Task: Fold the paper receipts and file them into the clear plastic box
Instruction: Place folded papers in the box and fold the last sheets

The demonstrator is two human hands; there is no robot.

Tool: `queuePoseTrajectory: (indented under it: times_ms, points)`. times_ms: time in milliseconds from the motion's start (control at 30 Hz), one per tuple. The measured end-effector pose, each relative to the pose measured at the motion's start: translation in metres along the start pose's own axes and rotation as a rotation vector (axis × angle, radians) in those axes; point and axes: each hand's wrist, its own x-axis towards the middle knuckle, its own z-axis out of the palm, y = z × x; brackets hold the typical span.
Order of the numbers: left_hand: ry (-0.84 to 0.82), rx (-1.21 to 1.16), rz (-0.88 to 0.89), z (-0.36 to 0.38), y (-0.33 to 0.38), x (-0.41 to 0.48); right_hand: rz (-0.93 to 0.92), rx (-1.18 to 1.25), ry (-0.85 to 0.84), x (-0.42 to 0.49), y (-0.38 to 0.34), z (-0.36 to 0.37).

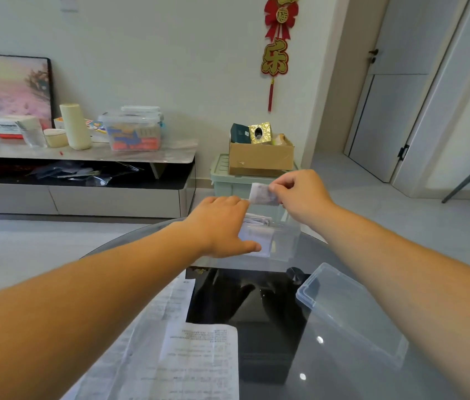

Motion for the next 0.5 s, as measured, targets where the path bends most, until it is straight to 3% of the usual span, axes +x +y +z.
queuePoseTrajectory:
  times_ms: [200, 500]
  points:
    - [0.132, 0.025, 0.048, 0.013, -0.005, 0.005, 0.058, -0.028, 0.058, 0.011, 0.012, 0.011]
    - [-0.052, 0.06, 0.185, 0.019, -0.005, 0.017, -0.023, -0.165, -0.02, 0.012, 0.016, 0.017]
